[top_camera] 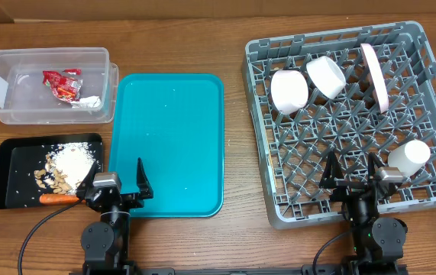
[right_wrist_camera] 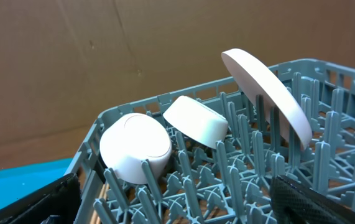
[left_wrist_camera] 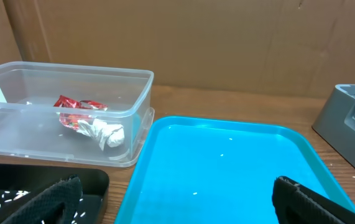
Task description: Sort waste into correct bins and load items into the dishwasher
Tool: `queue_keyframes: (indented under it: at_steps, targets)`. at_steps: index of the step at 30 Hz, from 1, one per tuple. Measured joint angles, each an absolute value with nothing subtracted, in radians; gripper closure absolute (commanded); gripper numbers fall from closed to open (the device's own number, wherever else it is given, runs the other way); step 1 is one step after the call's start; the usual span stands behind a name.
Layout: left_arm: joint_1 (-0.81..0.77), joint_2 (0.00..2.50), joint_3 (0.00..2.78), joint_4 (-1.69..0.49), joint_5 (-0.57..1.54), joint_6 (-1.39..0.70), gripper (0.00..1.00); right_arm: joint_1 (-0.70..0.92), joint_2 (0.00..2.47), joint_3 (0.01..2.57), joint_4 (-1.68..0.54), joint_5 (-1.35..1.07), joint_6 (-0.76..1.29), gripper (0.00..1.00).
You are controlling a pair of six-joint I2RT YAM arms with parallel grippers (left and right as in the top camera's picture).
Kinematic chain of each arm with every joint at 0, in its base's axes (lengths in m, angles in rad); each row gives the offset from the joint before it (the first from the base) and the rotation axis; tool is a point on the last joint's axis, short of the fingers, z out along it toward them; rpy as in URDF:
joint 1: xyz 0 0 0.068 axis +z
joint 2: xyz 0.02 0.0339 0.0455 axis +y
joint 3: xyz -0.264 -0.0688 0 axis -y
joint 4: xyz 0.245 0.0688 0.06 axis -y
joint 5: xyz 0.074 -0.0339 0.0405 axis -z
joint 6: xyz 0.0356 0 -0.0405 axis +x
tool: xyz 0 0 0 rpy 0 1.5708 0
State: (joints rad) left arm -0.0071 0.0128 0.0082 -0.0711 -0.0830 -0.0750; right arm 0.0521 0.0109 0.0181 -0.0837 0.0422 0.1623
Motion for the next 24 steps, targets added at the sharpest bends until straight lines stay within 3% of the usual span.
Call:
queue_keyframes:
  at_steps: [24]
  targets:
    - [-0.007,0.013,0.008,-0.071,-0.083,-0.075,0.0,0.052,0.011,0.018,-0.084,0.03,0.104,0.0]
